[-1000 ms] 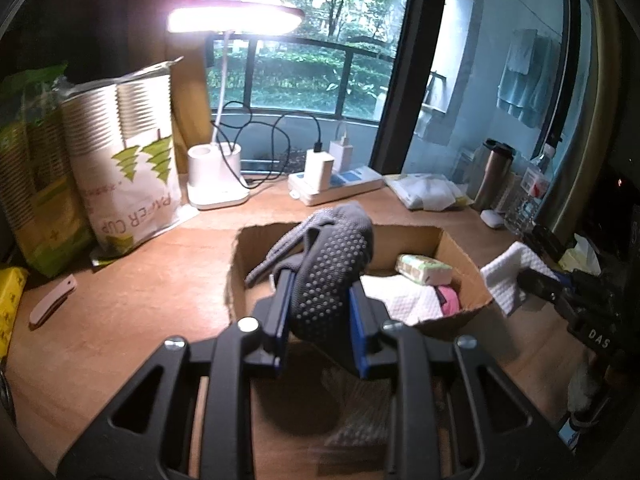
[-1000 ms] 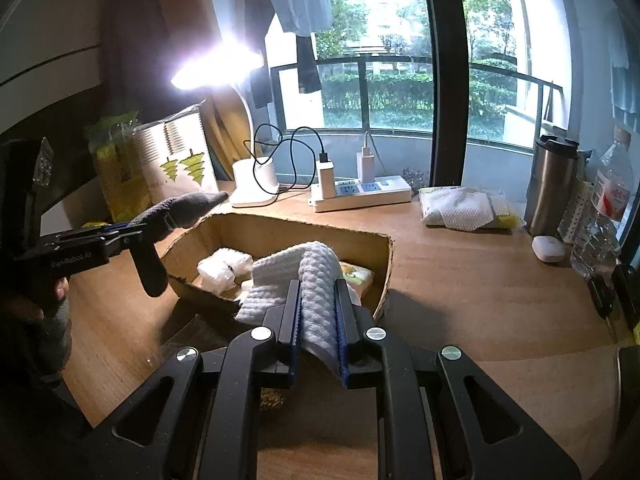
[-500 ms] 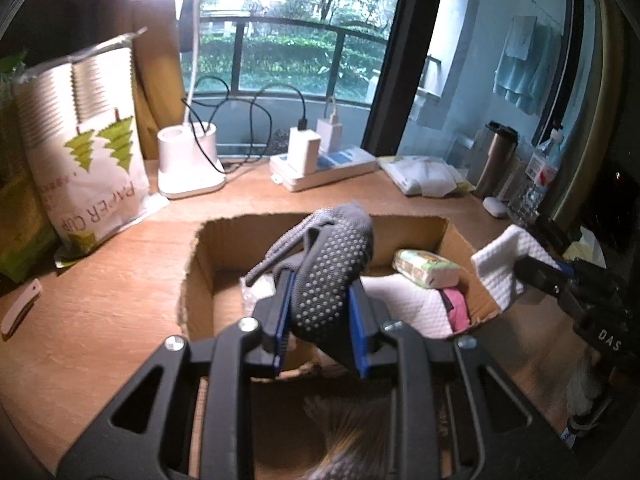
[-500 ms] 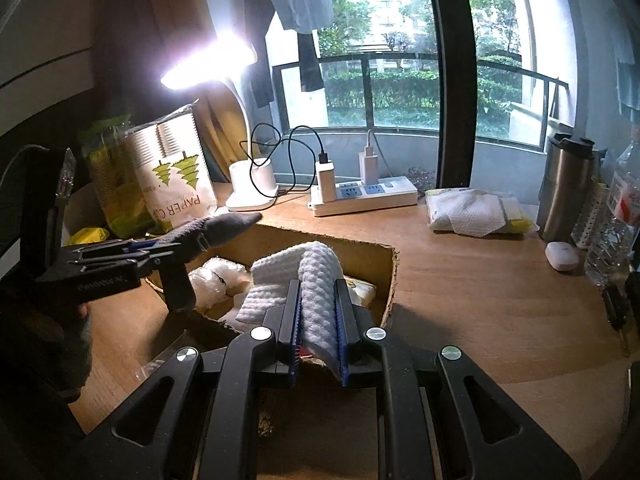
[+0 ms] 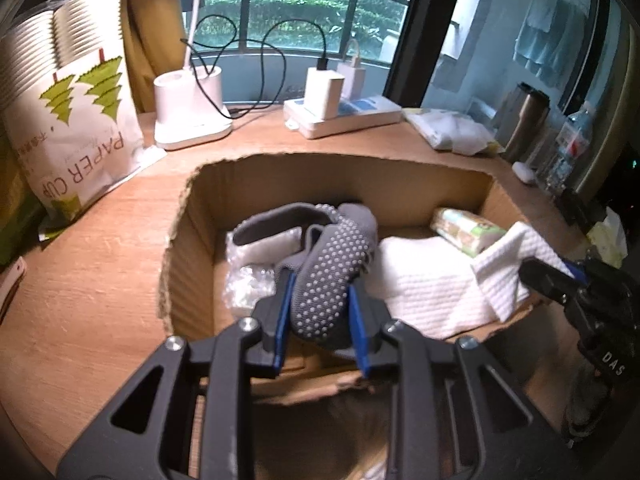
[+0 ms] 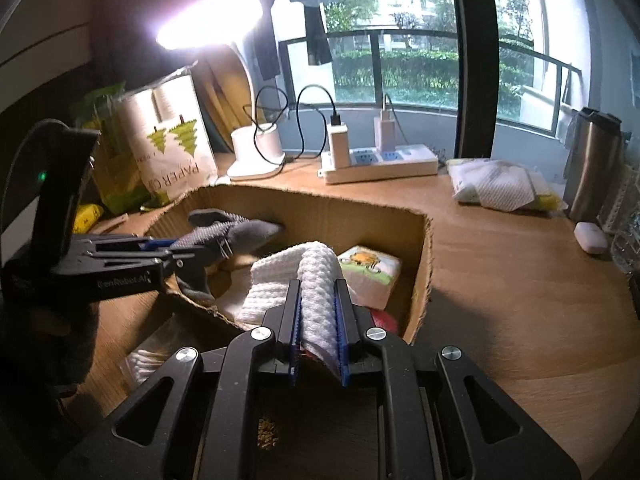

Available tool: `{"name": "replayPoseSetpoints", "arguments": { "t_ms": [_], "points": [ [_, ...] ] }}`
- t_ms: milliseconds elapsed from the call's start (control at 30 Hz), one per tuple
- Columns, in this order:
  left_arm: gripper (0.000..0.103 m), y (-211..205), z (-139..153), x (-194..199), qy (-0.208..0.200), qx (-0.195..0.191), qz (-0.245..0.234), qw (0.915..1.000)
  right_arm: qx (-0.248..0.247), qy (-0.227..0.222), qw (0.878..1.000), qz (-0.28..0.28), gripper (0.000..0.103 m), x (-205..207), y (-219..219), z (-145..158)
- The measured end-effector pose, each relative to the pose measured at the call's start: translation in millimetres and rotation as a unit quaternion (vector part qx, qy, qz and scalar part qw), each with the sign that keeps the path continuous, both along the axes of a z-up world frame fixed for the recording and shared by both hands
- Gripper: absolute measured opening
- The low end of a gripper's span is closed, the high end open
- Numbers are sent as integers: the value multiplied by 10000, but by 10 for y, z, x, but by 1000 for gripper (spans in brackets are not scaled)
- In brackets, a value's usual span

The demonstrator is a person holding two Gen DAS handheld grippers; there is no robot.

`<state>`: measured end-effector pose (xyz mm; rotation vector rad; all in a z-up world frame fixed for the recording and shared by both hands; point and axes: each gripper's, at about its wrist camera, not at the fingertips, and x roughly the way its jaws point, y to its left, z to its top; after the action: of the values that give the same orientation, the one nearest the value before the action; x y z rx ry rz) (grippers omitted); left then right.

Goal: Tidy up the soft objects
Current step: 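Place the grey glove and white towel into the box and open both tools, then withdraw both tools from the box toward the swab bag and sponge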

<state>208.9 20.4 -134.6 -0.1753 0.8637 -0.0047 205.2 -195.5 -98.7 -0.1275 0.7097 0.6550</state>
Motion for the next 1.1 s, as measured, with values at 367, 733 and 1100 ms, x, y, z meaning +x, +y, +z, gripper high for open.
{"name": "replayPoseSetpoints", "arguments": {
  "t_ms": [367, 733, 1100],
  "points": [
    [32, -35, -16, -8, 109, 459, 92, 9988, -248, 123, 9995, -123, 16, 53, 33, -130],
    [62, -10, 156, -144, -149, 75, -6, 9999, -186, 49, 9998, -16, 18, 19, 151, -51],
    [63, 108, 297, -307, -431, -36, 3, 9991, -458, 41, 9989, 98, 32, 38, 417, -119]
  ]
}}
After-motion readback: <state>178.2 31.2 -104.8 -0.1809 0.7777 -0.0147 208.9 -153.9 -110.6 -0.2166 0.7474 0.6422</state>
